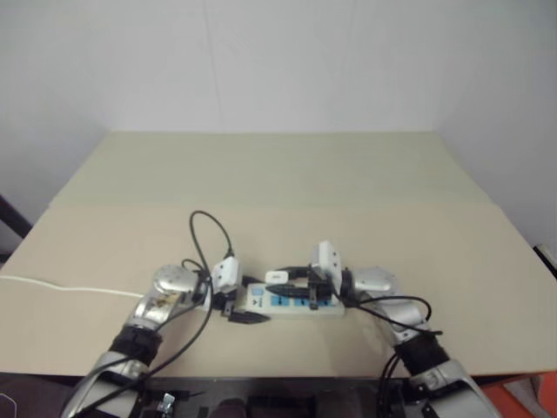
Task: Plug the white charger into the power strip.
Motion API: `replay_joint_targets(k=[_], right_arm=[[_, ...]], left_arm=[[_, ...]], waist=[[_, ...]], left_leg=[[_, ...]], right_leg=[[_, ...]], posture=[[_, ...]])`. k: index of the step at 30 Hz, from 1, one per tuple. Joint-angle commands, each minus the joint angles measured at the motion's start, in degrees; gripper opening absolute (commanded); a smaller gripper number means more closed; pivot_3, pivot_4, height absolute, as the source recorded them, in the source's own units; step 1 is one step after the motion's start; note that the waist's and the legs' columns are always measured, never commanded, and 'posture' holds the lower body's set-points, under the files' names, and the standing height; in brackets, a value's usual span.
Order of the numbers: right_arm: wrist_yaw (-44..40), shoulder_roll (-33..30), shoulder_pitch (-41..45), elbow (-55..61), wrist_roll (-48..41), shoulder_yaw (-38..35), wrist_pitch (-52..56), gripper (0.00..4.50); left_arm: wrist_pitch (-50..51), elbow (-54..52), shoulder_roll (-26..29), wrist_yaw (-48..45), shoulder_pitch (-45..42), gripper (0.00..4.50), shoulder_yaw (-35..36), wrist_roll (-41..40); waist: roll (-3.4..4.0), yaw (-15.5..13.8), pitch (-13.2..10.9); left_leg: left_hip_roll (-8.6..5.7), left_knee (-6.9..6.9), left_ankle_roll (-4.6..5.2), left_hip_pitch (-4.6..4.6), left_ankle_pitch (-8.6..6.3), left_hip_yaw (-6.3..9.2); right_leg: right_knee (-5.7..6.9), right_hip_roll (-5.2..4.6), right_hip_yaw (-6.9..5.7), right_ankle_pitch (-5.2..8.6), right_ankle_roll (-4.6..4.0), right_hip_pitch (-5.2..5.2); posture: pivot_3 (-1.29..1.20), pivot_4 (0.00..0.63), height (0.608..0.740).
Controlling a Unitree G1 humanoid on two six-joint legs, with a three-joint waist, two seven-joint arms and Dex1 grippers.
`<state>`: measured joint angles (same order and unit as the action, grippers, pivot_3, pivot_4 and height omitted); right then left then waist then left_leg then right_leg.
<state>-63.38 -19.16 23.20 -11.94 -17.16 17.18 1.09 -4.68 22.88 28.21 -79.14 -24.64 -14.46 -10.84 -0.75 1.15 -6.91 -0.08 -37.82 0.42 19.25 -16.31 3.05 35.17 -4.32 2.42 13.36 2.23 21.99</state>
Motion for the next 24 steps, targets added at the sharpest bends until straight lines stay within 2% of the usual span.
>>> replay_joint_targets(k=[1, 24], right_arm=[[1.25, -5.63, -4.91, -11.53, 5.88, 0.05, 3.05, 1.1], [0.64, -7.3, -4.0, -14.83, 6.92, 1.32, 0.41, 1.1]], left_arm=[[0.96, -0.71, 3.68, -1.26, 1.52, 3.32, 0.34, 1.09], [1.81, -1.34, 4.21, -0.39, 1.35, 3.32, 0.33, 0.85]], waist=[[0.0, 0.05, 0.0], [-0.14, 0.05, 0.11]], left_leg=[[0.0, 0.0, 0.0, 0.0, 0.0, 0.0], [0.01, 0.05, 0.0, 0.0, 0.0, 0.01]], right_leg=[[0.0, 0.0, 0.0, 0.0, 0.0, 0.0], [-0.03, 0.0, 0.0, 0.02, -0.01, 0.01]], posture=[[0.0, 0.15, 0.74], [0.0, 0.15, 0.74]])
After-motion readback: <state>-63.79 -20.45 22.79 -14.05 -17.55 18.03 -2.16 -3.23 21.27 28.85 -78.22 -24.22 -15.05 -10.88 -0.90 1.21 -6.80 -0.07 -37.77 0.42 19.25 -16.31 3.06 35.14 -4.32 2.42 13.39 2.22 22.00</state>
